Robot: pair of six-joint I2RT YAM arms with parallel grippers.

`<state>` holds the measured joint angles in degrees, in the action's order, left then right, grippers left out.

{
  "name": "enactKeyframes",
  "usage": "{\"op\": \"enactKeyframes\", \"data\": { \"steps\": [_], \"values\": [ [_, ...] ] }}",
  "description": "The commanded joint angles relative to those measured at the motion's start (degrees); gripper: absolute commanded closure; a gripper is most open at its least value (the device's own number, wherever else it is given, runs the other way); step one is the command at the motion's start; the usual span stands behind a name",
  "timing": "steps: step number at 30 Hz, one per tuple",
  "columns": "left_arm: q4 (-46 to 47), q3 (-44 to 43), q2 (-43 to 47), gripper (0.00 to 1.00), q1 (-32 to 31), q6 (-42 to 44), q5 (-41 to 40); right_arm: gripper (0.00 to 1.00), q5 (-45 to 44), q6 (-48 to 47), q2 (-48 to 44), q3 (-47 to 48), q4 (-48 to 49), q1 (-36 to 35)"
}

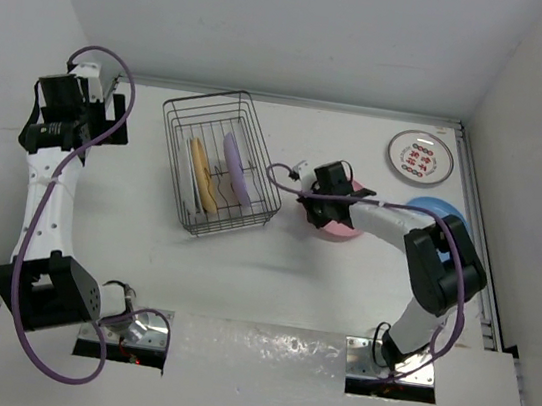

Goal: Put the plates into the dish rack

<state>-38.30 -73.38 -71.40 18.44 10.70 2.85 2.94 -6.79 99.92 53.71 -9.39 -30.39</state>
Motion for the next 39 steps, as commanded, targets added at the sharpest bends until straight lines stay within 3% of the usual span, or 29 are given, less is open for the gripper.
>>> {"op": "enactKeyframes", "data": {
  "steps": [1, 9, 15, 21, 24, 28, 39],
  "values": [
    [2.97, -1.23, -0.58, 0.01, -0.51, 1.08, 0.49, 1.0, 5.12, 9.56, -4.01, 5.51, -1.96, 1.21],
    [3.06, -2.11, -1.82, 0.01, -1.03, 2.39, 0.76, 1.0, 15.42, 25.73, -12.81, 23.8, 8.93, 3.5],
    [3.32, -2.55, -2.61, 0.01, -2.18, 3.1, -0.13, 1.0, 23.51, 47.78, -10.63, 26.79, 32.91, 2.54],
    [3.24, -2.2, -2.26, 0.01, -2.09, 1.61, 0.66, 1.0, 21.5, 70.54, -4.14, 28.28, 59.52, -3.25],
    [3.15, -2.03, -1.64, 0.01, -2.18, 1.52, 0.31, 1.0, 22.89, 77.6, -0.35, 29.16, 64.75, -6.16],
    [2.8, -1.59, -0.76, 0.01, -2.26, 1.78, -0.39, 1.0, 23.69, 79.47, 2.38, 28.29, 65.11, -9.68],
    [2.53, -0.09, 0.82, 0.01, -2.18, 2.31, -0.57, 1.0, 22.28, 74.99, 0.98, 21.35, 62.47, -10.48]
  ]
}}
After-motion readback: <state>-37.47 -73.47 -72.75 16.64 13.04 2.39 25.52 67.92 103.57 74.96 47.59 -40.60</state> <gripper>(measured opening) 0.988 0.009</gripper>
